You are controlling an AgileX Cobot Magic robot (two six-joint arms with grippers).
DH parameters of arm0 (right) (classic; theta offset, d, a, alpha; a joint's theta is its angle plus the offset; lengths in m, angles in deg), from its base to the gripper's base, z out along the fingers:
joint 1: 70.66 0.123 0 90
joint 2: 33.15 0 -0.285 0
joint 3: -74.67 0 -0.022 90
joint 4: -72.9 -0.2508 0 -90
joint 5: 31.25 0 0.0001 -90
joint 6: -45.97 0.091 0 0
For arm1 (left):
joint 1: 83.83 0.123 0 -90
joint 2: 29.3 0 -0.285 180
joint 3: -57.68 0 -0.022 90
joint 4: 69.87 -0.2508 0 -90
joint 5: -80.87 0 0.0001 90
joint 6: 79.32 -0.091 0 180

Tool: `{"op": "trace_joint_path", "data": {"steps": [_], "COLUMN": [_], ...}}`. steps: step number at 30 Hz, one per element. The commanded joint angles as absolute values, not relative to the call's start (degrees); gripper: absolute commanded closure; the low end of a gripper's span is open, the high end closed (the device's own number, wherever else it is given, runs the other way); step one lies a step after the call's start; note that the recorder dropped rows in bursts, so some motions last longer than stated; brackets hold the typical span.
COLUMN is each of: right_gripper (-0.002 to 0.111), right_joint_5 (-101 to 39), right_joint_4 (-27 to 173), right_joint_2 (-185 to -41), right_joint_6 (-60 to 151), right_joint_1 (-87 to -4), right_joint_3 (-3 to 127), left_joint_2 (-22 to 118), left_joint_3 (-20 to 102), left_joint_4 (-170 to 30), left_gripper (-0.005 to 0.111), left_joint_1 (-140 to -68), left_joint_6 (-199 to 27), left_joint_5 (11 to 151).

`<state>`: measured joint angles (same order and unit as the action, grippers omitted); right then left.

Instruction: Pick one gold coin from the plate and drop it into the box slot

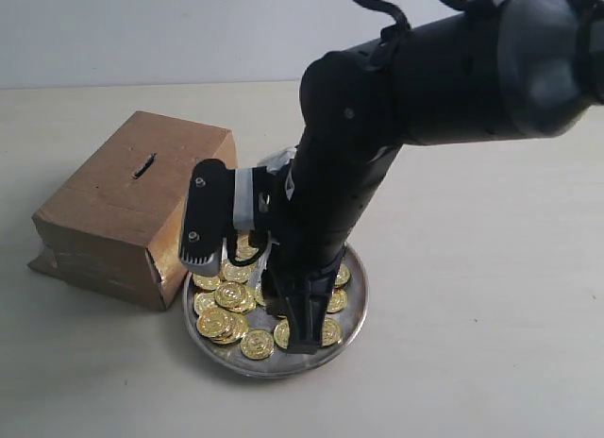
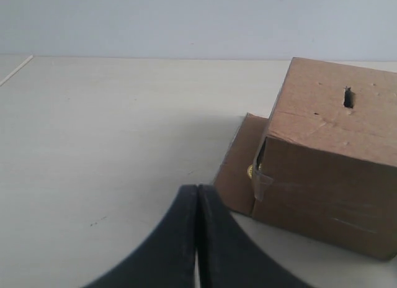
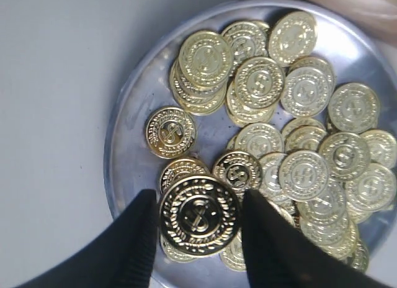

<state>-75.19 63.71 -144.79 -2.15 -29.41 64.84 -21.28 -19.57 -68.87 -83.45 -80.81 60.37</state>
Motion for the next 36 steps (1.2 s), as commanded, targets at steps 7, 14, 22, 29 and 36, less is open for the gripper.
{"op": "trace_joint_path", "data": {"steps": [7,14,22,29,36], "right_gripper": [0.082,0.082,0.082,0.082,0.082], "right_joint_5": [-73.6,-73.4,-73.7,-74.4,-74.5], "right_joint_4": [62.3,61.2,60.9,60.9,60.9], "right_joint_2": [-140.4,-140.4,-140.4,-140.4,-140.4], "right_joint_6": [-2.0,-2.0,-2.0,-2.0,-2.0], "right_joint_1": [-29.3,-29.3,-29.3,-29.3,-29.3], "right_joint_3": [65.4,65.4,65.4,65.4,65.4], "left_joint_2": [-21.5,-21.5,-21.5,-21.5,-21.5], "left_joint_3": [-19.5,-19.5,-19.5,-19.5,-19.5], "left_joint_4": [-68.4,-81.9,-92.2,-92.2,-89.1], "left_gripper": [0.107,0.107,0.107,0.107,0.107], "left_joint_1": [-83.8,-83.8,-83.8,-83.8,-83.8], "left_joint_6": [-80.7,-90.6,-93.9,-93.9,-72.4], "left_joint_5": [60.8,60.9,74.1,82.6,94.6]}}
